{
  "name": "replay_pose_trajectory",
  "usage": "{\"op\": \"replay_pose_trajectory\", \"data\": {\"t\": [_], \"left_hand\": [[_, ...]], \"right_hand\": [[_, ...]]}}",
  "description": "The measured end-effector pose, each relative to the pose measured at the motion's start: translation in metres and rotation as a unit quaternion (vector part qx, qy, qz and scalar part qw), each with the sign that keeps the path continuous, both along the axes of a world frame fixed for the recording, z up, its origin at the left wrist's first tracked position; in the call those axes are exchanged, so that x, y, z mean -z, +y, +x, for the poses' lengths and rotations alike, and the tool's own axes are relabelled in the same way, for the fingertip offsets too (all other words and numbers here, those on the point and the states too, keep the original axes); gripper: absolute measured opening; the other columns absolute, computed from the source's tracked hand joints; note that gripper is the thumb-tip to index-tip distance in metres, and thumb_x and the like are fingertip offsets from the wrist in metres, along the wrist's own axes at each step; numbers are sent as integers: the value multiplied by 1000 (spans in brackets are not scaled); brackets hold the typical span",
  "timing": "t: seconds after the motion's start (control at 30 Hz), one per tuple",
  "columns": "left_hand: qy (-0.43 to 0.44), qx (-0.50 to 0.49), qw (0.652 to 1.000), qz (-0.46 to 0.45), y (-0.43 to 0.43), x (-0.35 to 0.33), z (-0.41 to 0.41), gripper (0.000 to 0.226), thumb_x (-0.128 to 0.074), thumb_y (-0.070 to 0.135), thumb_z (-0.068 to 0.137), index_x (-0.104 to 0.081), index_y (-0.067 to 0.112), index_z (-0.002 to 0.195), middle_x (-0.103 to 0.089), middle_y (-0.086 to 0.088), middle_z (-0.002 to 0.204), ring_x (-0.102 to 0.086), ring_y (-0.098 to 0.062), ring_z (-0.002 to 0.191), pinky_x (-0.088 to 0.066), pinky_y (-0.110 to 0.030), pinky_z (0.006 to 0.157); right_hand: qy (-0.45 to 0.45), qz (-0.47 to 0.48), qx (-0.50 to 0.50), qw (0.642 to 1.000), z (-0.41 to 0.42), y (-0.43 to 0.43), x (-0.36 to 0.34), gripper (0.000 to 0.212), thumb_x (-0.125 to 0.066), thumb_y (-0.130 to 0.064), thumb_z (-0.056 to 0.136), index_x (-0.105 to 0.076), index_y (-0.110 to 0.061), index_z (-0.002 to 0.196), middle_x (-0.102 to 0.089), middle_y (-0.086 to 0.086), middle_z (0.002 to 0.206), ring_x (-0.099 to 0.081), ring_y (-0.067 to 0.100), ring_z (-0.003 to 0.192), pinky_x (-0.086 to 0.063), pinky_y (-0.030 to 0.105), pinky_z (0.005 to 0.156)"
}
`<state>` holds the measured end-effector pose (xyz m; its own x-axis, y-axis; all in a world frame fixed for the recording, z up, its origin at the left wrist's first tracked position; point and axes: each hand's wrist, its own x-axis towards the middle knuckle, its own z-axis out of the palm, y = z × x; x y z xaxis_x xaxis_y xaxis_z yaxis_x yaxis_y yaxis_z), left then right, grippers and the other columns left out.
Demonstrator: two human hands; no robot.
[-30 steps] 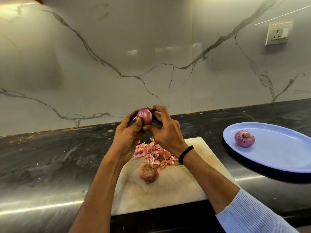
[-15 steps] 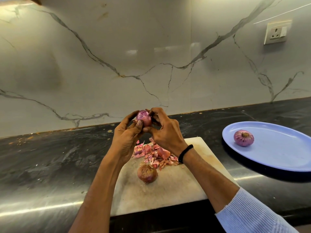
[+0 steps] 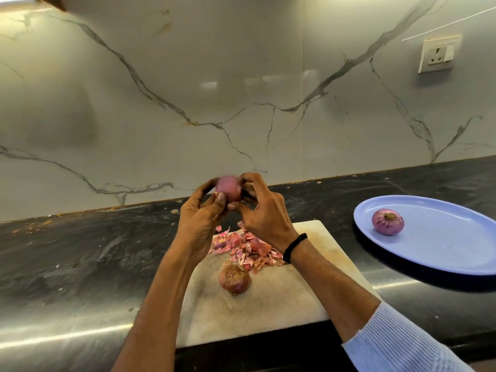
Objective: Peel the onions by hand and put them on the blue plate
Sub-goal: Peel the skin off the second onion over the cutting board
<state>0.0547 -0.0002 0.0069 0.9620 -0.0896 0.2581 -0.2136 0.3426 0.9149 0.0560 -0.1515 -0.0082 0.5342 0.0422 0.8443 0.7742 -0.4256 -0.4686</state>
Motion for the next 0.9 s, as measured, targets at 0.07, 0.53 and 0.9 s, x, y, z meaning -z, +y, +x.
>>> {"op": "replay_pose_trajectory", "data": {"t": [0.07,0.53,0.9], "left_hand": [[-4,-4,1000,4,0,-2,-2,51,-66,7,84,-58,14,134,-68,-15,123,-67,-28,114,-57,-42,94],[-10,-25,999,19,-1,-1,-3,59,-71,16,75,-59,14,133,-68,-15,121,-68,-28,113,-55,-44,99],[-19,-33,999,33,2,0,-2,58,-74,17,72,-61,18,128,-70,-15,119,-67,-27,115,-53,-45,100]], "right_hand": [[-3,-6,-3,1000,0,0,1,52,-78,-7,84,-50,-6,127,-71,9,114,-69,16,102,-54,16,89],[-40,-44,61,996,3,-3,6,26,-76,-18,88,-62,-7,106,-69,1,88,-65,13,74,-57,22,70],[-23,-45,32,998,4,-2,5,43,-73,-12,90,-53,-11,128,-73,5,103,-72,17,89,-60,27,82]]}}
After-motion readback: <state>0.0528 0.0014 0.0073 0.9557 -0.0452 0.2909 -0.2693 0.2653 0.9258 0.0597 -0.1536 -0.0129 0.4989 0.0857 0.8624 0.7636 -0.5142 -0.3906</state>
